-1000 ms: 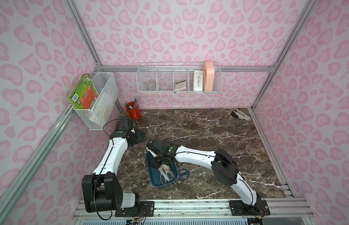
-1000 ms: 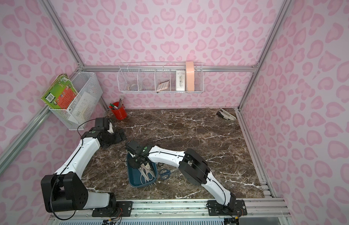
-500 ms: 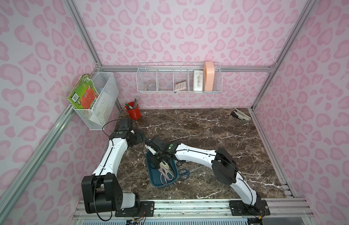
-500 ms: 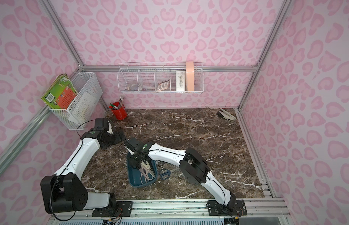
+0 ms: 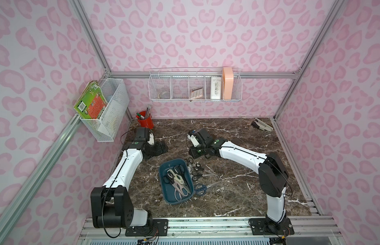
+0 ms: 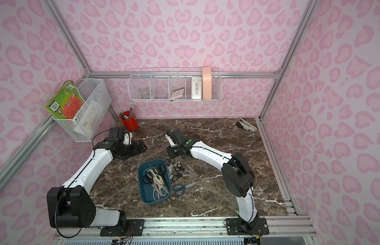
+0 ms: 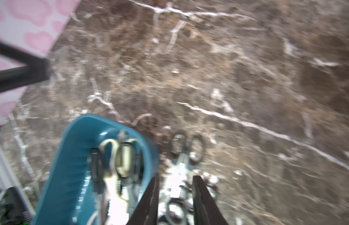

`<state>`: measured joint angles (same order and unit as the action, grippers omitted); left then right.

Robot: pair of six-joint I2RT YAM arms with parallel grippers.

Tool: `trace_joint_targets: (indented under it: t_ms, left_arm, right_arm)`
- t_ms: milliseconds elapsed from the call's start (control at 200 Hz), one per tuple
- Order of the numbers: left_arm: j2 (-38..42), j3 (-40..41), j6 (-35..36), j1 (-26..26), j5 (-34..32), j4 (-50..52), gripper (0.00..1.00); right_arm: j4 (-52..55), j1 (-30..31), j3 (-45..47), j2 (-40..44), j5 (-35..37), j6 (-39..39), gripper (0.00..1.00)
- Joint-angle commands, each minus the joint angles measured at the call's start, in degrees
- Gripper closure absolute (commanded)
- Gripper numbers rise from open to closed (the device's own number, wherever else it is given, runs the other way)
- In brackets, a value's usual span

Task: Put the scissors into the storage box
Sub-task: Place the scissors in the storage box, then pick up the scissors from the center of the board.

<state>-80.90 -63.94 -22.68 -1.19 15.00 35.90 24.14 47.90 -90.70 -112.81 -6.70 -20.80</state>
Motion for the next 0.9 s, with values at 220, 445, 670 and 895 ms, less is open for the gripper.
trace_joint_targets:
  t_ms: [220,445,670,895]
  left_arm:
    - [-1.0,-2.3,-5.5,-7.4,7.0,0.2,0.02]
    - [-1.9,-2.3,-7.0,-7.7,5.0,-0.6,0.02]
    - [-1.7,-2.4,-7.6,-7.7,5.0,-0.5,0.02]
    - [-1.3,-2.0,-7.7,-7.8,5.2,-0.8,0.02]
  right_arm:
    - [4.3,-4.1,2.9,-2.7,1.4,7.6,0.72]
    - [2.1,-3.7,4.8,-5.0,-1.1,7.7,0.72]
    - [3.0,-1.8,3.9,-7.8,-0.3,8.5,0.72]
    - [3.7,-2.1,3.7,-8.8,1.6,7.8,0.73]
